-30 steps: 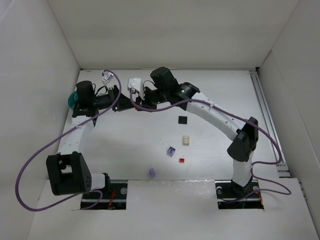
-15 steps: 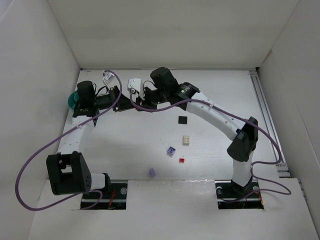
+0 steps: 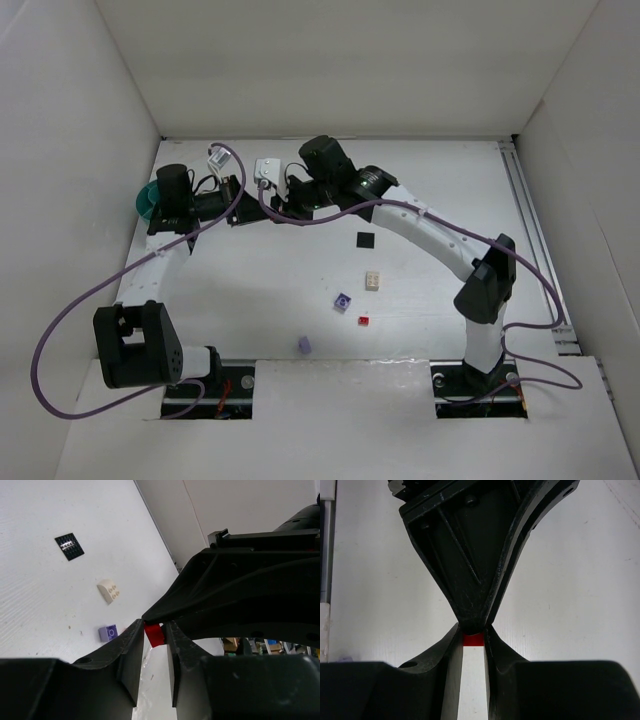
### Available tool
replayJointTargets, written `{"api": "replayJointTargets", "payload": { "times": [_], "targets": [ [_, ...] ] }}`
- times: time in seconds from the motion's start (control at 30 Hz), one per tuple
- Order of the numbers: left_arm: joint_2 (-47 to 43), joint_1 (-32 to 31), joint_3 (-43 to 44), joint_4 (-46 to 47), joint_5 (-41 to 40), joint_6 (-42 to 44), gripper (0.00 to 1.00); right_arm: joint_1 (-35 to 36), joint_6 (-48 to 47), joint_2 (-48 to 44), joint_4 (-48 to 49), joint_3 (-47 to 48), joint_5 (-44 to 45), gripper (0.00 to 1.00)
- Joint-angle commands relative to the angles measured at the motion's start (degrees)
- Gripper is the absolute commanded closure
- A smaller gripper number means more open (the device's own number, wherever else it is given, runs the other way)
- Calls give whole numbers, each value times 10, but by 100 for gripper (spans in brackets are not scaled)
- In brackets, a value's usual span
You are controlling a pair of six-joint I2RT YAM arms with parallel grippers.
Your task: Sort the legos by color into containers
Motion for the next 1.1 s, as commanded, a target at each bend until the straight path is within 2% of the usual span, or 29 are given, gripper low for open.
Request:
{"api": "replayJointTargets", "payload": {
  "times": [0.0, 0.17, 0.23, 0.27, 0.3, 0.37, 0.4, 0.5, 0.53, 0.6, 0.63, 0.7, 0.8, 0.93, 1.07],
  "targets": [
    [-1, -4, -8, 10, 17, 9, 81, 7, -5, -16, 44, 31, -2, 94],
    [-1, -4, -8, 10, 17, 9, 87, 12, -5, -21, 44, 31, 10, 94],
    [-1, -4, -8, -7, 17, 27, 87, 12, -5, -21, 50, 31, 10, 89],
    [-1, -4, 0, -42, 5, 43, 88, 12, -5, -21, 50, 25, 15, 76],
    [-1, -4, 7, -42, 5, 63, 88, 12, -5, -21, 50, 25, 15, 71],
    [-6, -4, 28, -100, -11, 118, 90, 12, -5, -26, 50, 11, 32, 60],
    [-6, -4, 28, -115, -12, 131, 91, 12, -5, -35, 50, -5, 32, 50],
    [-6, 25, 43, -152, -17, 148, 92, 1, -5, -63, 66, -60, 40, 40],
    [5, 37, 52, -176, -17, 194, 92, 1, -5, -80, 75, -75, 40, 36],
    [20, 44, 113, -288, -40, 273, 94, -18, -5, -96, 75, -102, 40, 35],
    [39, 44, 142, -333, -58, 366, 94, -24, -5, -108, 75, -125, 45, 35],
    [66, 51, 228, -444, -111, 444, 94, -38, -5, -113, 69, -146, 45, 35],
    [124, 93, 307, -542, -159, 550, 95, -73, -5, -126, 50, -179, 38, 35],
    [183, 144, 433, -590, -222, 610, 95, -115, -5, -132, 29, -209, 18, 35],
    [248, 184, 519, -628, -281, 652, 95, -134, -5, -132, 23, -223, 11, 35]
  ]
}}
